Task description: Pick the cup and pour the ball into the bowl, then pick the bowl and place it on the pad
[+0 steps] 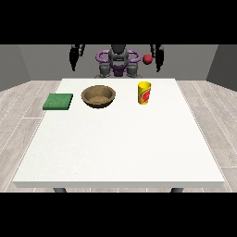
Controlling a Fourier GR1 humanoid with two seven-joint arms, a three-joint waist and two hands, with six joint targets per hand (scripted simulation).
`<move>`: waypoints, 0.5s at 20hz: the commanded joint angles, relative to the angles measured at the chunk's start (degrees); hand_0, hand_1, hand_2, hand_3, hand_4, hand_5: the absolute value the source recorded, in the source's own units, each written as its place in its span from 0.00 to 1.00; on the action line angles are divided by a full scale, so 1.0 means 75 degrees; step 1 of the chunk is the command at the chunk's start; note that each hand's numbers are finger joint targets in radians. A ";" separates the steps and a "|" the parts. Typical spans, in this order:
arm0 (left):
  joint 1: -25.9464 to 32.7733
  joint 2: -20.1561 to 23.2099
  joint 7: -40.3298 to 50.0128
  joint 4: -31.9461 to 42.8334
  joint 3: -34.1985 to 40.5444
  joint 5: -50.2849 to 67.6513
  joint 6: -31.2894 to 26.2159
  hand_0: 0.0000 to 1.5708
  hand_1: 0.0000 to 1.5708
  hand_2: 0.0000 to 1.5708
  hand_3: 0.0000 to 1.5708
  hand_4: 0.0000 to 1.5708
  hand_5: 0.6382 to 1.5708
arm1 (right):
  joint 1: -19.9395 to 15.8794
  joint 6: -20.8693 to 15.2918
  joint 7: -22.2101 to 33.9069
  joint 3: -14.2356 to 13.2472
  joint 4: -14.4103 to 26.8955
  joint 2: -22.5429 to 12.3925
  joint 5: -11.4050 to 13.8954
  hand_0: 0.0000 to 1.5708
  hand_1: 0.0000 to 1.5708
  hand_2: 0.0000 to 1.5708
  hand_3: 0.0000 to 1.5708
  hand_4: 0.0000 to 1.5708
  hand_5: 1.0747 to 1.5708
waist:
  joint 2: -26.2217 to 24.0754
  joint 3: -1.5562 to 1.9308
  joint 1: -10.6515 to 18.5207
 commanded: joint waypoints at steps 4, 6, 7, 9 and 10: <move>-0.0134 0.0265 0.0598 -0.0673 0.0072 0.0054 -0.0024 0.00 0.00 0.00 0.00 0.00 0.95 | -0.0128 0.0086 0.0620 -0.0127 -0.0653 -0.0346 -0.0070 0.00 0.00 0.00 0.00 0.00 0.99 | -0.1723 0.0179 0.0004; -0.0197 0.0361 0.0850 -0.0829 0.0092 0.0071 -0.0043 0.00 0.00 0.00 0.00 0.00 0.95 | -0.0179 0.0097 0.0841 -0.0160 -0.0783 -0.0411 -0.0104 0.00 0.00 0.00 0.00 0.00 0.99 | -0.2087 0.0219 0.0019; 0.1119 -0.0724 0.0154 -0.1009 -0.0091 0.1106 -0.0184 0.00 0.00 0.00 0.00 0.00 0.95 | 0.1239 0.0162 -0.0315 -0.0338 -0.0348 0.0361 -0.0880 0.00 0.00 0.00 0.00 0.00 0.99 | -0.2368 0.0264 0.0323; 0.1051 -0.0778 0.0487 -0.1672 -0.0763 0.1329 -0.0316 0.00 0.00 0.00 0.00 0.00 0.96 | 0.0567 -0.0135 -0.0297 -0.0854 -0.0234 0.0208 -0.0892 0.00 0.00 0.00 0.00 0.00 0.99 | -0.2209 0.0260 0.0841; 0.1441 -0.0785 0.0424 -0.1767 -0.1259 0.1250 0.0005 0.00 0.00 0.00 0.00 0.00 0.96 | 0.0444 -0.0167 0.0056 -0.0866 -0.0519 0.0139 -0.0920 0.00 0.00 0.00 0.00 0.00 0.99 | -0.2230 0.0253 0.0735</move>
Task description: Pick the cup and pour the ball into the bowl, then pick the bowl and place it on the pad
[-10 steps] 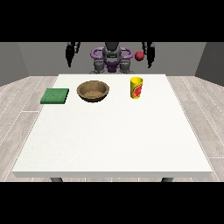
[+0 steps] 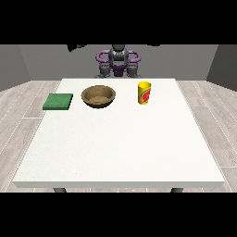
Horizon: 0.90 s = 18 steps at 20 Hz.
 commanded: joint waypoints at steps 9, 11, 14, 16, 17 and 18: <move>-0.0411 0.0074 -0.0371 -0.1149 -0.0363 -0.0382 0.0300 0.00 0.00 0.00 0.00 0.00 0.86 | -0.0729 -0.0143 -0.0793 0.0002 0.0034 0.0383 -0.0049 0.00 0.00 0.00 0.00 0.00 0.99 | 0.1814 0.0033 0.0051; -0.0458 0.0078 -0.1220 -0.0430 0.0042 -0.0349 0.0220 0.00 0.00 0.00 0.00 0.00 0.80 | -0.0731 0.0185 -0.1274 -0.0038 0.0136 0.0315 -0.0197 0.00 0.00 0.00 0.00 0.00 0.98 | 0.2224 0.0031 -0.0180; -0.1485 0.0142 -0.1421 -0.0191 0.0167 -0.0607 0.0296 0.00 0.00 0.00 0.00 0.00 0.75 | -0.1604 0.0289 -0.1962 -0.0603 0.0879 0.0055 -0.0415 0.00 0.00 0.00 0.00 0.00 0.99 | 0.3381 0.0036 -0.0078; -0.1533 0.0478 -0.1784 0.0490 0.0617 -0.0621 0.0139 0.00 0.00 0.00 0.00 0.00 0.71 | -0.1811 0.0469 -0.1557 -0.0595 0.0664 -0.0139 -0.0553 0.00 0.00 0.00 0.00 0.00 0.98 | 0.3356 0.0031 -0.0301; -0.1693 0.0403 -0.2209 0.0828 0.0726 -0.0777 0.0290 0.00 0.00 0.00 0.00 0.00 0.69 | -0.1698 0.0493 -0.1955 -0.0443 0.0789 0.0019 -0.0435 0.00 0.00 0.00 0.00 0.00 0.98 | 0.3539 0.0031 -0.0421; -0.1822 0.0442 -0.2082 0.0853 0.0797 -0.0711 0.0273 0.00 0.00 0.00 0.00 0.00 0.68 | -0.1709 0.0690 -0.2283 -0.0603 0.1175 -0.0134 -0.0486 0.00 0.00 0.00 0.00 0.00 0.98 | 0.3602 0.0033 -0.0354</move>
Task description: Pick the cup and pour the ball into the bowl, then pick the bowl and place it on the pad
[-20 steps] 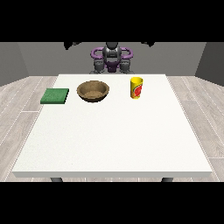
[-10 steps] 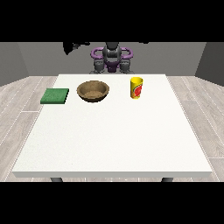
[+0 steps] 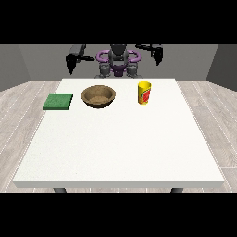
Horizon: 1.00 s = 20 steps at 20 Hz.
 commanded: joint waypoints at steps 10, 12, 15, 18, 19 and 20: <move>-0.1453 0.0113 -0.1661 0.3121 0.0788 -0.0486 0.0078 0.00 0.00 0.00 0.00 0.00 0.67 | -0.1215 0.0958 -0.0375 -0.0807 0.1605 -0.0977 -0.0569 0.00 0.00 0.00 0.00 0.00 0.98 | 0.0371 0.0000 -0.0322; -0.1662 0.0146 -0.2236 0.3568 0.1039 -0.0357 0.0031 0.00 0.00 0.00 0.00 0.00 0.64 | -0.1261 0.0865 -0.0920 -0.0956 0.1881 -0.0904 -0.0561 0.00 0.00 0.00 0.00 0.00 0.98 | 0.0626 0.0000 -0.0357; -0.1646 0.0311 -0.2895 0.4063 0.1288 -0.0366 0.0012 0.00 0.00 0.00 0.00 0.00 0.64 | -0.0993 0.1292 -0.1398 -0.1132 0.2117 -0.1107 -0.0718 0.00 0.00 0.00 0.00 0.00 0.98 | 0.0894 0.0001 -0.0509; -0.2197 0.0146 -0.3513 0.4748 0.1465 -0.0470 0.0391 0.00 0.00 0.00 0.00 0.00 0.66 | -0.1281 0.1370 -0.1737 -0.1085 0.2283 -0.1219 -0.0570 0.00 0.00 0.00 0.00 0.00 0.98 | 0.1396 -0.0001 -0.0694; -0.2246 -0.0091 -0.2942 0.4822 0.1146 -0.0632 0.0516 0.00 0.00 0.00 0.00 0.00 0.69 | -0.1076 0.1262 -0.1718 -0.0944 0.2776 -0.1083 -0.0341 0.00 0.00 0.00 0.00 0.00 0.98 | 0.0801 0.0001 -0.0526; -0.2472 -0.0176 -0.3505 0.5206 0.1285 -0.0685 0.0736 0.00 0.00 0.00 0.00 0.00 0.68 | -0.1445 0.1291 -0.1455 -0.1019 0.2590 -0.1213 -0.0509 0.00 0.00 0.00 0.00 0.00 0.98 | 0.1161 -0.0001 -0.0671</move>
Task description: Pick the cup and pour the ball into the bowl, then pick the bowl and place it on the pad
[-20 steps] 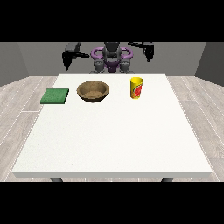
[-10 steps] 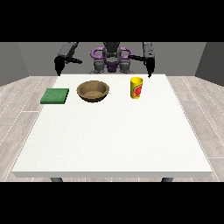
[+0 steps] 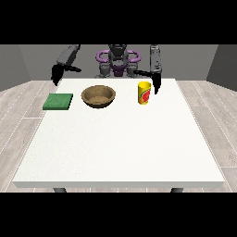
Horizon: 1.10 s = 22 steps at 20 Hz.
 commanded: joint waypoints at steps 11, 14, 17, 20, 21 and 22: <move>-0.1067 0.0440 -0.1585 0.2536 0.0637 -0.0444 0.1113 0.79 0.79 1.00 1.00 0.30 0.86 | -0.0308 0.0608 -0.0537 -0.0231 0.0497 -0.0369 -0.0266 0.00 0.00 0.00 0.00 0.00 0.98 | 0.0386 0.0003 -0.0461; -0.0859 0.0350 -0.1659 0.2651 0.0344 -0.1402 0.2685 0.83 0.83 1.00 1.00 0.52 0.94 | -0.0366 0.0930 -0.0168 -0.0216 0.0548 -0.0569 -0.0427 0.00 0.00 0.00 0.00 0.00 0.97 | 0.0382 0.0006 -0.0785; -0.1062 0.0220 -0.1794 0.2903 0.0279 -0.1539 0.2939 0.84 0.84 1.00 1.00 0.54 0.93 | -0.0563 0.1075 -0.0471 -0.0658 0.0838 -0.1071 -0.0556 0.00 0.00 0.00 0.00 0.00 0.97 | 0.0651 0.0003 -0.0781; -0.0933 -0.0009 -0.2008 0.3441 0.0425 -0.1474 0.3202 0.85 0.85 1.00 1.00 0.56 0.93 | -0.0485 0.1445 0.0388 -0.0730 0.0500 -0.1436 -0.0951 0.00 0.00 0.00 0.00 0.00 0.97 | 0.0295 -0.0005 -0.1019; -0.1190 -0.0109 -0.2241 0.3168 0.0415 -0.1494 0.3465 0.86 0.86 1.00 1.00 0.56 0.93 | -0.0606 0.1632 -0.0592 -0.0978 0.1024 -0.1593 -0.0852 0.00 0.00 0.00 0.00 0.00 0.97 | 0.0786 0.0001 -0.0802; -0.1578 0.0272 -0.1419 0.3190 0.0243 -0.1758 0.3354 0.86 0.86 1.00 1.00 0.57 0.93 | -0.0546 0.1407 -0.0494 -0.0821 0.1220 -0.1380 -0.0670 0.00 0.00 0.00 0.00 0.00 0.97 | 0.0416 0.0004 -0.0692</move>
